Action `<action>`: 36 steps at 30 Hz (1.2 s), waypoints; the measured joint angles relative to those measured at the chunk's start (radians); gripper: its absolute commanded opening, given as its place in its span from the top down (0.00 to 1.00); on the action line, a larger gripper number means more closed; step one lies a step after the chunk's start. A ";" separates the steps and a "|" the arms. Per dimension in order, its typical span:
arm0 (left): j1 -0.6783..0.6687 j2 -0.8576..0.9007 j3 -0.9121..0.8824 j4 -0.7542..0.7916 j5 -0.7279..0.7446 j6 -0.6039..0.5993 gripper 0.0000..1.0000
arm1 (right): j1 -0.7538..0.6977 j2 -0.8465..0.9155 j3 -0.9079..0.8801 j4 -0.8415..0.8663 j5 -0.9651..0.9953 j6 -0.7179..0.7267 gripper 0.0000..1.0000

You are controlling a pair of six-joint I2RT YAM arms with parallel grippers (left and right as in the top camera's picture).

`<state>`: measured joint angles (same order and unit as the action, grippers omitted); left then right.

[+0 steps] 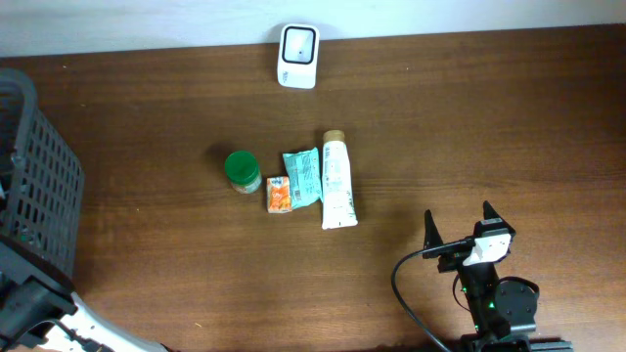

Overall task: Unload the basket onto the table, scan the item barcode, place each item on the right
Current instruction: 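Reach the left gripper into the basket and grasp the 3M gloves pack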

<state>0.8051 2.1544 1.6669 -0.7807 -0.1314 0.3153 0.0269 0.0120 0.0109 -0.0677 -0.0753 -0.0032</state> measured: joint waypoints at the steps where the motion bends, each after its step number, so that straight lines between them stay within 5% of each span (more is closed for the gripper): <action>1: 0.000 0.000 -0.002 0.004 0.000 0.000 0.25 | 0.000 0.000 0.000 0.000 0.000 0.000 0.02; 5: 0.000 0.000 -0.007 0.016 0.005 0.003 0.47 | 0.000 0.000 0.000 0.000 0.000 0.000 0.02; 7: 0.000 0.003 -0.009 0.015 0.008 0.005 0.94 | 0.000 0.000 0.000 0.000 0.000 0.000 0.02; 8: 0.000 0.003 -0.009 0.013 0.008 0.007 1.00 | 0.000 0.000 0.000 0.000 0.000 0.000 0.02; 22: -0.001 -0.031 0.015 -0.124 -0.001 0.004 1.00 | 0.000 0.000 0.000 0.000 0.000 0.000 0.02; 36: -0.001 -0.532 0.064 -0.038 -0.001 -0.025 1.00 | 0.000 0.000 0.000 0.000 0.000 0.000 0.02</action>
<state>0.8043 1.6222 1.7309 -0.8188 -0.1322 0.2901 0.0269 0.0120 0.0109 -0.0677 -0.0753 -0.0032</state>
